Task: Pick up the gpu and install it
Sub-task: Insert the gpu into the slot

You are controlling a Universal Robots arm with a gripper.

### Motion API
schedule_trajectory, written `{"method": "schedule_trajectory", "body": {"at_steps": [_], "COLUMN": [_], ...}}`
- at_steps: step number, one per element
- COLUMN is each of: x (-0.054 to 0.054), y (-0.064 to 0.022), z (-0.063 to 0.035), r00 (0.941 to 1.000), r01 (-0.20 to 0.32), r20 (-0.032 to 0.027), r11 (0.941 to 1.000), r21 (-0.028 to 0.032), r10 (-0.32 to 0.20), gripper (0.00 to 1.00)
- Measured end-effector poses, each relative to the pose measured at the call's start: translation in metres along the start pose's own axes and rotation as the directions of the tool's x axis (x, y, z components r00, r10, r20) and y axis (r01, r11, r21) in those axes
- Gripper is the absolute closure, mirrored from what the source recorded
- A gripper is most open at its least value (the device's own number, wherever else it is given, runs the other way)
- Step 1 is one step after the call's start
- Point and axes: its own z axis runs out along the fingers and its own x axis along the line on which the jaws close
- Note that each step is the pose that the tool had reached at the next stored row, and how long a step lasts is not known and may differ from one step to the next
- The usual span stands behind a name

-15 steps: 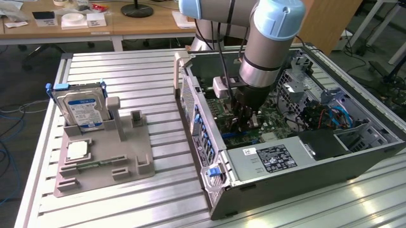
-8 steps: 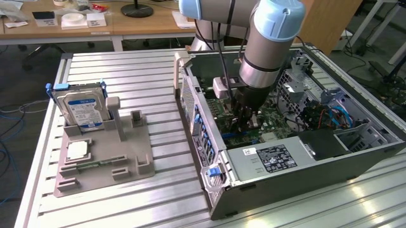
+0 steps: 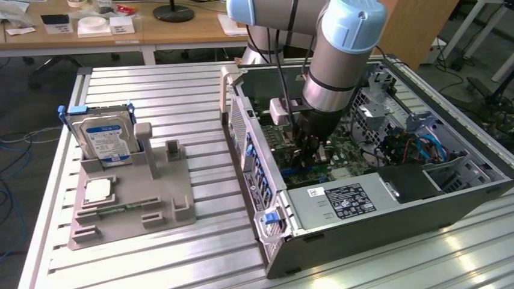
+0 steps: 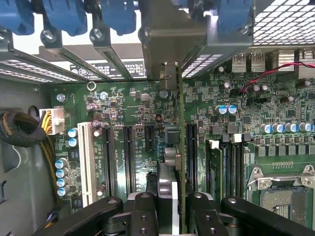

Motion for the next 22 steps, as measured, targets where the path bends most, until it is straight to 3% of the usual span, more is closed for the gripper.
{"method": "schedule_trajectory", "body": {"at_steps": [2,7,22], "x": [0.0000,-0.0001,-0.0003], "y": [-0.0001,-0.0017,-0.0039], "z": [0.0000,0.0001,0.0001], "r00": [1.0000,1.0000,1.0000], "r01": [0.000,0.000,-0.001], "r20": [-0.0002,-0.0008,-0.0016], "r11": [1.0000,0.9999,0.9999], "r21": [-0.0029,-0.0170,-0.0172], "r10": [0.000,0.000,0.000], "gripper": [0.72,0.72,0.72]}}
